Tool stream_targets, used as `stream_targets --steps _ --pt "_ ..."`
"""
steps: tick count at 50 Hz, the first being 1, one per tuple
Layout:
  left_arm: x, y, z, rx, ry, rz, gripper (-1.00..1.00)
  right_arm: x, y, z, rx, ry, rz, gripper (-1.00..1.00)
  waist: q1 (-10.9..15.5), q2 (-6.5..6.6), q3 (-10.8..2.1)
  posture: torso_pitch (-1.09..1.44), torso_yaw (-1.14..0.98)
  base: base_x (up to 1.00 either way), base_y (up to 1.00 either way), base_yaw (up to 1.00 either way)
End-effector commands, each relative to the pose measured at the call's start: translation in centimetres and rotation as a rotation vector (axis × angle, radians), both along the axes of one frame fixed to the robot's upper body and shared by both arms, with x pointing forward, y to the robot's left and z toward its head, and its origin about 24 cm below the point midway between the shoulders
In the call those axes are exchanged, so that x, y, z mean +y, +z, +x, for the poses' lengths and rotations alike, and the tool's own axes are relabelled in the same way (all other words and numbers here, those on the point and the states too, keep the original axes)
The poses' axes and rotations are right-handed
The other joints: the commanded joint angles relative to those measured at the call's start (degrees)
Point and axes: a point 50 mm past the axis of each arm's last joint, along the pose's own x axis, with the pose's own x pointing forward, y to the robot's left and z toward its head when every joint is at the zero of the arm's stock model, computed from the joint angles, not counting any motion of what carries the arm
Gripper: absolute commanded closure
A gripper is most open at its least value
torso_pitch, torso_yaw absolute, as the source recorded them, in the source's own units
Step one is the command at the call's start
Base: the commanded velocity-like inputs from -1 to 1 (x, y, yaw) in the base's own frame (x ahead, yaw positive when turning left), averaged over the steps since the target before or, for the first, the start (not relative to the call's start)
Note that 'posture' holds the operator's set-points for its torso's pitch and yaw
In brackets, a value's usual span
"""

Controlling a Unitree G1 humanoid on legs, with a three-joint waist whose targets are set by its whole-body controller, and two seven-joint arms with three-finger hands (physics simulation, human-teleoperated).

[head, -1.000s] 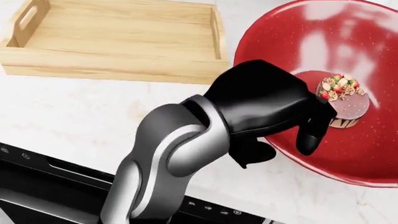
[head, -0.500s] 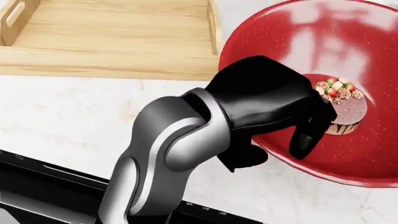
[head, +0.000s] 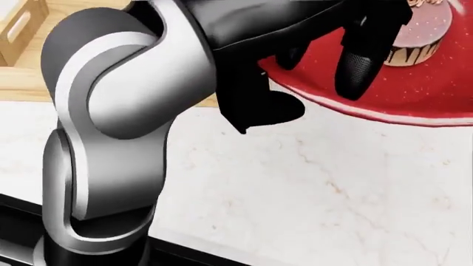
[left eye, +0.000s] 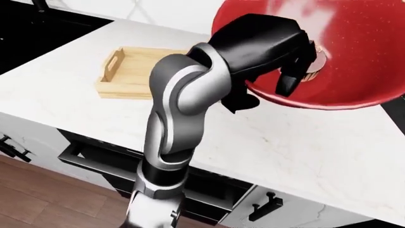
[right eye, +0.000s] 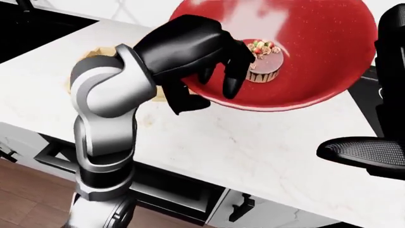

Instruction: Pick up the bowl with cake and place it on the tray. Pick up the cupcake and place it on the tray.

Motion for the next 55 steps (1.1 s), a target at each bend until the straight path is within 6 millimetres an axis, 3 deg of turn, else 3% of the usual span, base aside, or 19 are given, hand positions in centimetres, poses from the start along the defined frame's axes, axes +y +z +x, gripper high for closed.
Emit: stream_targets --steps 1,18,35,44,55 --pt "0.9 1.8 -0.8 -0.069 0.002 -0.078 1.00 -0.1 0.6 -0.3 -0.045 -0.015 -0.005 -1.00 0.1 -0.36 -1.24 0.00 0.00 0.00 0.00 0.00" --pt "5.1 3.1 0.4 -0.093 0.113 -0.129 1.00 0.3 0.6 0.0 -0.043 -0.003 -0.002 -1.00 0.1 0.06 -0.89 0.00 0.00 0.00 0.00 0.00" --pt "9.3 3.3 6.0 -0.119 0.349 -0.129 1.00 0.7 0.6 0.3 -0.043 0.008 0.001 -1.00 -0.1 0.42 -1.40 0.00 0.00 0.00 0.00 0.00" --pt "10.4 2.9 8.7 -0.126 0.443 -0.115 1.00 0.8 0.8 0.4 -0.045 0.011 -0.002 -1.00 -0.3 0.35 -1.77 0.00 0.00 0.00 0.00 0.00" --pt "11.1 1.8 10.5 -0.140 0.500 -0.066 1.00 1.0 0.8 0.5 -0.045 0.012 -0.003 -1.00 -0.5 0.45 -1.94 0.00 0.00 0.00 0.00 0.00"
